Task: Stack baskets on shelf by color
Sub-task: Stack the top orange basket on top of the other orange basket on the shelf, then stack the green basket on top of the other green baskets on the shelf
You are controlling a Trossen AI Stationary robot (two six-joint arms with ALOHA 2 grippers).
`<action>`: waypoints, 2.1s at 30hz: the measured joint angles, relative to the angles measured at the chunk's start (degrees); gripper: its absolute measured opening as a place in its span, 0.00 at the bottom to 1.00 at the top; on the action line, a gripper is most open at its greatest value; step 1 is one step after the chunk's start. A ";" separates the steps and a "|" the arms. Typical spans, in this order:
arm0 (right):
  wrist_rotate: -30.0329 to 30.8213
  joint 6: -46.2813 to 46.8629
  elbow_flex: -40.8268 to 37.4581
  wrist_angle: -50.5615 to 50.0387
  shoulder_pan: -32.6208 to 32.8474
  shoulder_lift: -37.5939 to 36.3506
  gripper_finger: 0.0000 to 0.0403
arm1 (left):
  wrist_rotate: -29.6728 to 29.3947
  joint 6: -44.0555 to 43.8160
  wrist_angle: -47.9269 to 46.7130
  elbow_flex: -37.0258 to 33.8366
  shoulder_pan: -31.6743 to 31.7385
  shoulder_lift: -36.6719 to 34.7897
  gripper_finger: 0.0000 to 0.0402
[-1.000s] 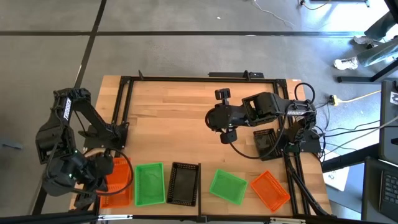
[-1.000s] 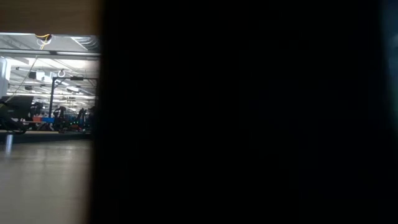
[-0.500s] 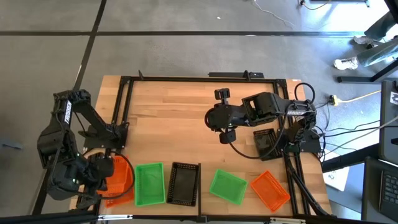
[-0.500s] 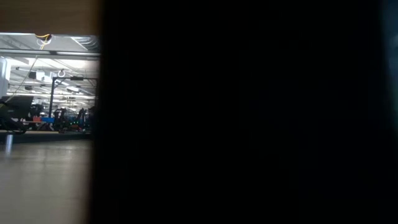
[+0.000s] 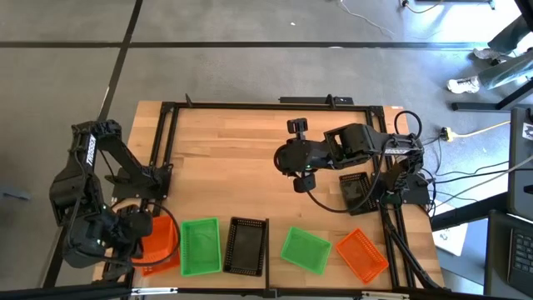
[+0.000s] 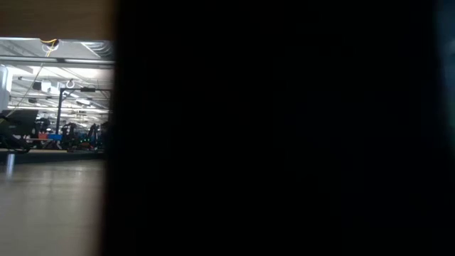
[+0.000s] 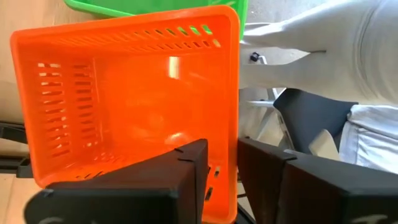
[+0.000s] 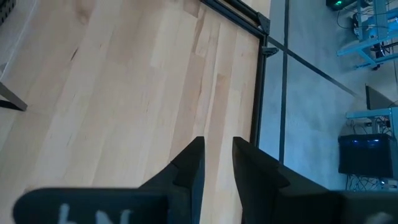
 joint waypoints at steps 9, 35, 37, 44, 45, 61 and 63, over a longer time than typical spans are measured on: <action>0.00 0.00 0.00 0.02 -0.02 0.00 0.21 | 1.08 0.24 4.31 0.00 0.00 -0.04 0.18; -12.52 19.81 -5.48 -9.53 7.88 -10.24 0.21 | -47.55 18.18 -8.79 0.02 2.03 -0.09 0.18; -14.89 24.14 -8.56 -9.51 9.34 -11.80 0.21 | -48.62 18.57 -8.99 0.02 3.29 -0.09 0.18; -20.70 42.59 -23.30 -8.60 13.85 -13.71 0.21 | -48.61 21.09 -9.18 0.02 7.44 -0.09 0.18; -22.33 43.93 -25.39 -8.16 14.54 -13.77 0.21 | -48.61 21.86 -9.18 0.02 8.16 -0.09 0.18; -31.20 57.66 -57.21 24.91 18.17 -13.77 0.21 | -47.13 25.99 -9.16 0.02 12.55 -0.09 0.18; -31.63 59.68 -60.64 28.07 18.14 -13.77 0.21 | -46.86 26.01 -9.16 0.02 12.55 -0.09 0.18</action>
